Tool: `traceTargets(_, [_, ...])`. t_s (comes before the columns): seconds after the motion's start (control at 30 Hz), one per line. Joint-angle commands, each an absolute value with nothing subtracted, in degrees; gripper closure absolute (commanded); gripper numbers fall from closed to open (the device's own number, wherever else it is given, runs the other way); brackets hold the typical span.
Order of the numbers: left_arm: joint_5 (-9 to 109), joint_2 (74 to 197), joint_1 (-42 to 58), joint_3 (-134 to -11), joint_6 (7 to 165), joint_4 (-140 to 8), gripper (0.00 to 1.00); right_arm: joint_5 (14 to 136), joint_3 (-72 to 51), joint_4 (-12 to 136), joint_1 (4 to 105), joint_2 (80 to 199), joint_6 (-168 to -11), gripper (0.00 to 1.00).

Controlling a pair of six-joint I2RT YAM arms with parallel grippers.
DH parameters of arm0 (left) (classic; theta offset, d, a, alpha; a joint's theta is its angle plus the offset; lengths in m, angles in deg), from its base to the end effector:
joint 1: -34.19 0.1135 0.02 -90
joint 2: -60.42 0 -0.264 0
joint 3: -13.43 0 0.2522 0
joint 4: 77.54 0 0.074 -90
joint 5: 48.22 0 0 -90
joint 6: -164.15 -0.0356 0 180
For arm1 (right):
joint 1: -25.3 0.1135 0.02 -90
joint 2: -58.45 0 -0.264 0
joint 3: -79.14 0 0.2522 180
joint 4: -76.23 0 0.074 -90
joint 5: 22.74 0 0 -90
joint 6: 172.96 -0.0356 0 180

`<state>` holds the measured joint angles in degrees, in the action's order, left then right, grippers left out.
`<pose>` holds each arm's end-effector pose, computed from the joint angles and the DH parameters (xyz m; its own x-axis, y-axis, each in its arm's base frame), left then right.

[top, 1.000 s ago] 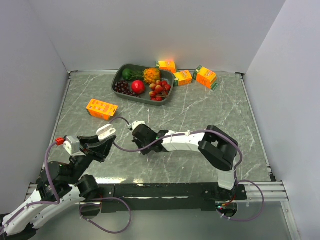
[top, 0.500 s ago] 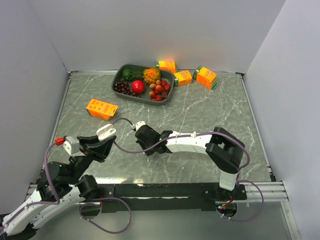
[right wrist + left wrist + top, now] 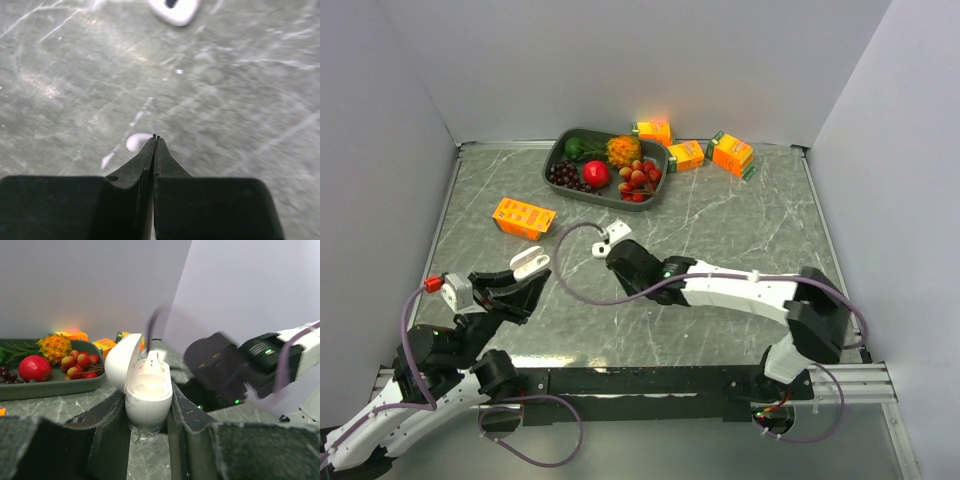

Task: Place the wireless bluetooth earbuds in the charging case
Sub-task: Pick up the earbud from the center of the board, then place the earbud in the charging case.

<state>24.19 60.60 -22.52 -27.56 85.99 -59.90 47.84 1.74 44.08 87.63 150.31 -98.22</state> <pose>0.0343 -0.0326 0.3216 0.0792 -0.4769 -0.8754 0.6749 0.6719 -0.3050 0.1715 0.3015 0.2362 -0.5175 -0.4524 -0.7263 -0.6147 0.7871 -0.0523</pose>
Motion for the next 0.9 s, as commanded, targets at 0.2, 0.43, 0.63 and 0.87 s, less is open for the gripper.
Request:
traceTargets(0.2, [25.25, 57.16, -22.58, -26.97, 84.35, -63.33, 0.99, 36.94, -1.33, 40.85, 87.18, 132.11, -91.92, 1.0])
traceTargets(0.43, [27.45, 59.98, -22.5, -25.74, 84.0, -67.28, 0.99, 38.17, 1.83, 46.37, 89.1, 122.8, -87.36, 1.0])
traceTargets(0.63, [30.52, 65.24, -22.5, -23.8, 83.03, -72.29, 0.99, 32.56, 2.54, 53.14, 95.77, 117.17, -76.73, 1.0])
traceTargets(0.87, [36.67, 75.78, -22.59, -22.31, 81.45, -83.01, 0.99, 26.92, 4.81, 62.2, 102.11, 113.56, -64.35, 1.0])
